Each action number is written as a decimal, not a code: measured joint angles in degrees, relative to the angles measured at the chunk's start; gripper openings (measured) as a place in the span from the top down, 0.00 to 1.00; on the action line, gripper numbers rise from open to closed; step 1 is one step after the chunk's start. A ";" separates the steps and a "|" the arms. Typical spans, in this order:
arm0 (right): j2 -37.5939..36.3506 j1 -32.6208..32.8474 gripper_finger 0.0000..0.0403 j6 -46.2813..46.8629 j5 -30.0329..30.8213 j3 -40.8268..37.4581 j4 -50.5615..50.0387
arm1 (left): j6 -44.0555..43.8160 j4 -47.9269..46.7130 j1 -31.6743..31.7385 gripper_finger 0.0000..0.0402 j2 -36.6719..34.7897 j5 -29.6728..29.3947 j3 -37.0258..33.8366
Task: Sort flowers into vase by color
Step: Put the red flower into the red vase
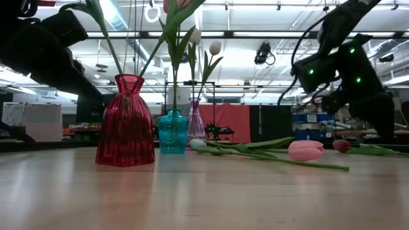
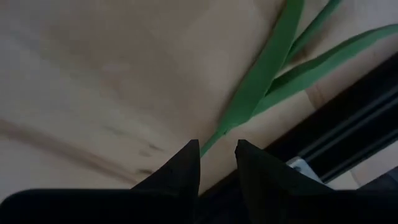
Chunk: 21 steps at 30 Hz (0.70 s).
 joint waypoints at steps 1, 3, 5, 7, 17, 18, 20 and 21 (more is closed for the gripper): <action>1.10 -1.12 0.71 -0.98 0.25 0.02 0.10 | -0.01 0.54 0.00 0.48 0.00 0.00 0.00; 3.19 -3.09 0.71 -3.75 0.28 0.02 0.04 | -0.01 1.46 0.00 0.48 0.00 0.29 0.00; 4.71 -4.35 0.70 -6.18 0.10 0.02 0.12 | -0.01 2.20 0.02 0.48 0.00 1.33 0.00; 5.84 -5.41 0.68 -6.99 -0.36 0.02 0.12 | -0.01 2.38 0.00 0.48 0.00 2.14 0.00; 10.67 -7.97 0.58 -7.53 -2.86 0.04 1.01 | -0.03 2.38 0.00 0.48 0.00 2.49 0.00; 11.45 -8.33 0.58 -7.49 -2.98 0.04 1.42 | -0.03 2.39 0.00 0.48 0.00 2.52 0.00; 13.02 -8.86 0.58 -7.36 -3.54 0.04 2.35 | -0.03 2.37 0.00 0.48 0.00 2.99 0.00; 13.87 -9.12 0.58 -7.38 -4.07 0.10 2.50 | -0.03 2.34 0.00 0.48 0.00 3.47 0.00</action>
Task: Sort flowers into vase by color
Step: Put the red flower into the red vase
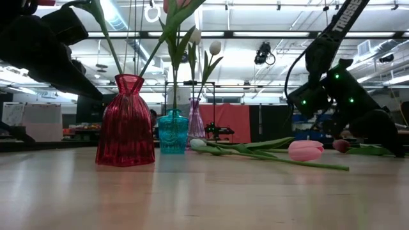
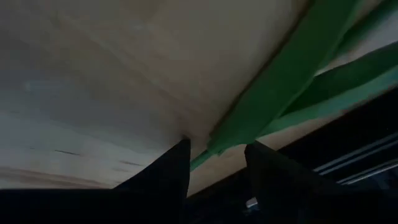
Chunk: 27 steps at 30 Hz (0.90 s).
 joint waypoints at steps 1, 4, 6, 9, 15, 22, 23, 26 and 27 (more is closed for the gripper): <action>0.82 -0.22 0.59 -0.05 -0.47 0.10 0.27 | 0.01 -0.19 0.00 0.48 0.00 0.73 0.00; 2.92 -0.59 0.61 -1.22 -1.24 0.22 0.51 | 0.00 -5.36 -0.02 0.48 -0.60 5.32 0.69; 3.77 -0.54 0.65 -2.08 -1.39 0.23 0.62 | -2.00 -10.29 -0.14 0.48 -1.70 6.23 1.61; 3.88 -0.54 0.75 -2.67 -1.95 0.16 0.87 | -3.13 -14.07 -0.09 0.48 -4.08 3.51 1.95; 1.54 -0.47 0.97 -4.31 -2.99 -0.18 1.79 | 0.94 -14.05 -0.09 0.48 -8.09 -1.95 2.01; -2.75 1.87 0.99 -5.46 -3.67 -0.30 3.30 | 1.78 -16.20 -0.11 0.48 -10.05 -5.31 2.03; -3.70 2.31 0.99 -5.58 -4.35 -0.27 3.83 | 1.79 -16.91 -0.11 0.48 -10.33 -7.10 2.03; -7.17 3.87 0.99 -6.29 -8.11 -0.14 5.62 | 2.06 -16.88 -0.09 0.48 -11.48 -13.24 2.03; -8.50 4.40 0.99 -6.94 -9.52 -0.14 5.93 | 2.95 -16.72 -0.09 0.48 -12.02 -15.41 2.07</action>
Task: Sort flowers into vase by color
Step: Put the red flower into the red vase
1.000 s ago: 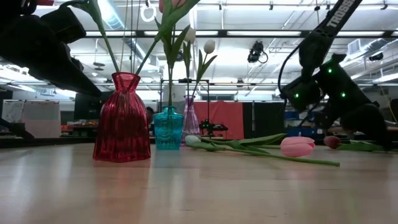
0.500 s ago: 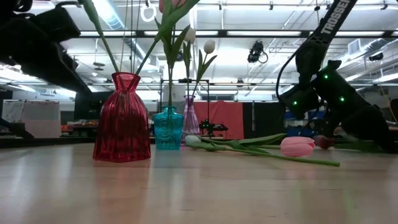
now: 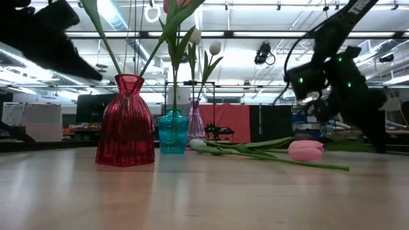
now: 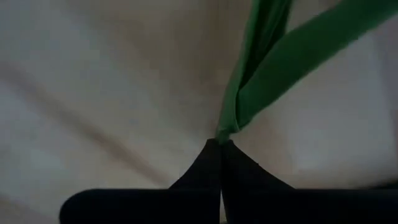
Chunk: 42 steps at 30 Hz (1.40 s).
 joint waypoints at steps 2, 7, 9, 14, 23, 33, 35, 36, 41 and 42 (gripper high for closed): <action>-2.73 1.07 0.99 -1.29 -2.90 0.05 1.00 | 1.38 1.05 0.00 0.48 -1.00 -4.70 0.19; -9.69 3.32 0.99 -1.65 -4.17 2.13 1.85 | 10.19 9.10 0.64 0.48 -3.05 -14.48 0.21; -12.56 4.12 0.99 -1.64 -4.15 3.24 2.58 | 15.48 14.57 1.45 0.48 -3.85 -14.23 0.22; -20.25 6.61 0.99 -1.15 -3.89 7.16 7.55 | 28.82 26.44 4.05 0.48 -6.30 -9.09 1.19; -31.34 11.23 0.99 -1.21 0.63 10.99 26.98 | 31.35 24.39 7.95 0.48 -4.45 -2.85 6.76; -27.30 11.54 0.99 -1.15 2.95 10.99 28.00 | 22.49 16.94 21.28 0.48 7.84 -0.82 6.74; -26.07 11.56 0.99 -1.30 2.94 10.99 28.02 | 19.70 11.67 23.24 0.48 7.73 0.80 7.84; -25.60 11.54 0.99 -1.45 2.94 10.99 28.13 | 19.02 10.01 24.01 0.48 7.52 1.89 8.61; -24.44 11.53 0.99 -2.18 1.12 10.97 33.46 | 20.12 7.84 25.58 0.48 6.11 11.75 13.64; -24.44 11.60 0.99 -2.58 0.27 10.97 35.40 | 20.60 7.81 25.58 0.48 6.02 13.28 14.67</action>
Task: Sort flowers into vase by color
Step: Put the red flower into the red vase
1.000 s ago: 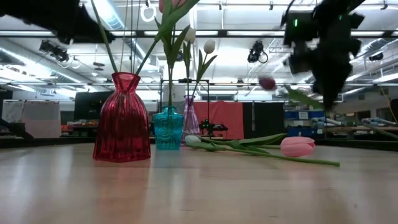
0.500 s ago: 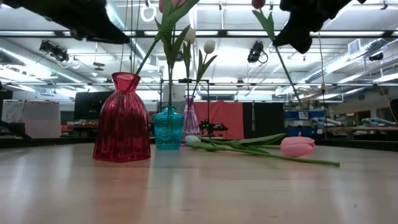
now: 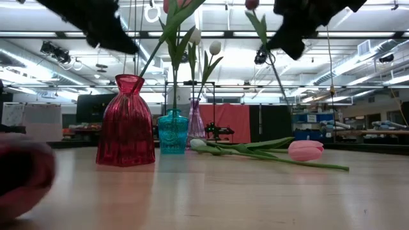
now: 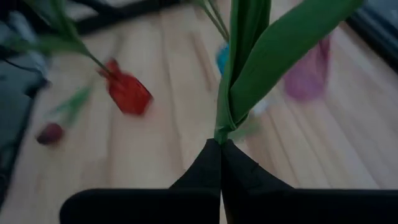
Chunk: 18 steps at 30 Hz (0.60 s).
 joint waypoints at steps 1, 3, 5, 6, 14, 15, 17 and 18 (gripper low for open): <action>-0.02 0.21 0.99 -0.31 -0.36 0.00 1.87 | 0.28 0.06 -0.04 0.48 -0.01 1.74 1.02; -0.02 1.03 0.99 -1.60 -0.97 0.00 6.47 | 0.83 1.32 -0.29 0.48 0.01 6.96 2.84; -0.02 2.12 0.99 -3.56 -1.75 0.00 11.45 | 2.70 4.26 -0.97 0.48 0.14 12.87 4.25; -0.02 2.63 0.99 -4.18 -1.90 0.00 14.05 | 3.69 6.37 -1.43 0.48 0.30 15.48 4.74; -0.02 7.66 0.99 -4.69 -5.96 1.02 26.81 | 4.98 14.30 -6.91 0.48 0.49 22.18 5.03; -0.04 8.76 0.99 -4.71 -5.92 1.37 26.46 | 4.63 13.85 -7.91 0.48 0.49 22.18 5.01; -0.07 11.31 0.99 -5.15 -5.37 1.99 25.88 | 3.47 14.67 -10.05 0.48 1.12 22.27 5.00; -0.04 12.73 0.99 -5.58 -4.55 2.27 25.97 | 3.27 15.77 -11.00 0.48 1.75 22.29 5.02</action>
